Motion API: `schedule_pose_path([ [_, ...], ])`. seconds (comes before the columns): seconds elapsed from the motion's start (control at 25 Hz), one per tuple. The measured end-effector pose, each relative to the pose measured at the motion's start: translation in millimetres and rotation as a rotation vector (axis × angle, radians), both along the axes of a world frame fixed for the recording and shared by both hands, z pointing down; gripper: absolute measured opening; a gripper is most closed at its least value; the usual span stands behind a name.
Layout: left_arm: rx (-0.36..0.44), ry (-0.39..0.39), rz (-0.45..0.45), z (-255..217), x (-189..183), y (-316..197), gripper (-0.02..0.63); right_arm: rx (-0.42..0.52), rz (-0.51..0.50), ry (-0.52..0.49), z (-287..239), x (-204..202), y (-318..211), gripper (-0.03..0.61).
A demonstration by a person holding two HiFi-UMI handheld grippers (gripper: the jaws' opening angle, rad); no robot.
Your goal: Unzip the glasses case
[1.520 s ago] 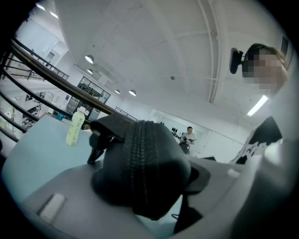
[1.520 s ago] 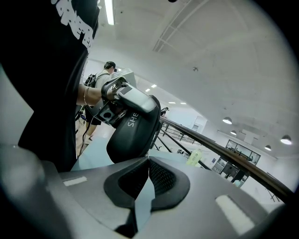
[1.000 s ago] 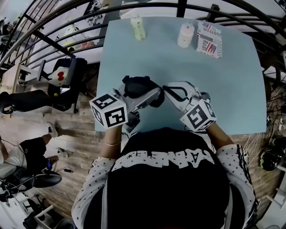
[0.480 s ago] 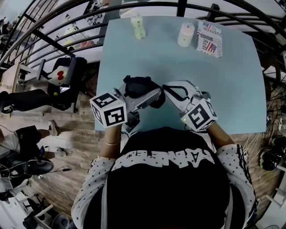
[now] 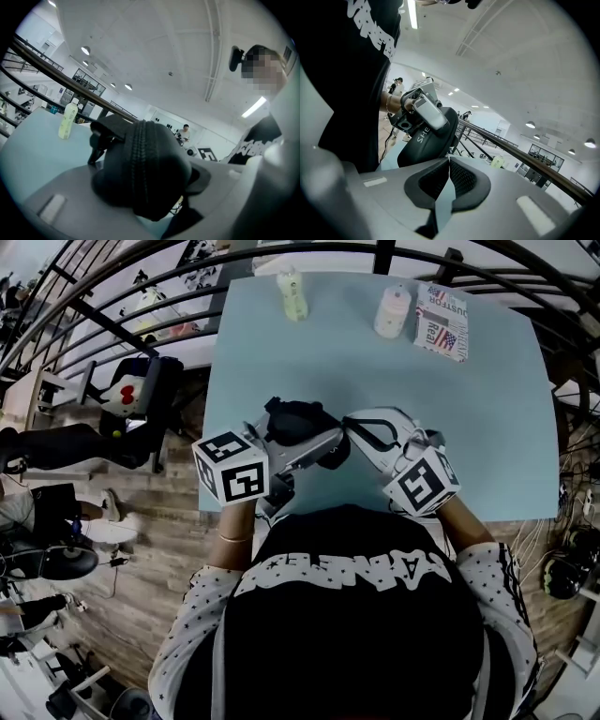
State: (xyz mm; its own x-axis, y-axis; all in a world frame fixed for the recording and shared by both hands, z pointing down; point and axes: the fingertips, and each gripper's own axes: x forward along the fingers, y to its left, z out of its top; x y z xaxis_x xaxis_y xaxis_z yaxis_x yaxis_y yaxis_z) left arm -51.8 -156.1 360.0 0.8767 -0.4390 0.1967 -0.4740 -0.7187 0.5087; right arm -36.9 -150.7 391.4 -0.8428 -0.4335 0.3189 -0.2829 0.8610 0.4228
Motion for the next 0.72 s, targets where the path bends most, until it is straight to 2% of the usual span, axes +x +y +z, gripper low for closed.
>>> schedule_pose_path([
  [0.72,-0.022,0.001,0.051,6.2,8.5,6.9,0.0,0.043,-0.039,-0.001,-10.8,-3.0,0.5,0.011],
])
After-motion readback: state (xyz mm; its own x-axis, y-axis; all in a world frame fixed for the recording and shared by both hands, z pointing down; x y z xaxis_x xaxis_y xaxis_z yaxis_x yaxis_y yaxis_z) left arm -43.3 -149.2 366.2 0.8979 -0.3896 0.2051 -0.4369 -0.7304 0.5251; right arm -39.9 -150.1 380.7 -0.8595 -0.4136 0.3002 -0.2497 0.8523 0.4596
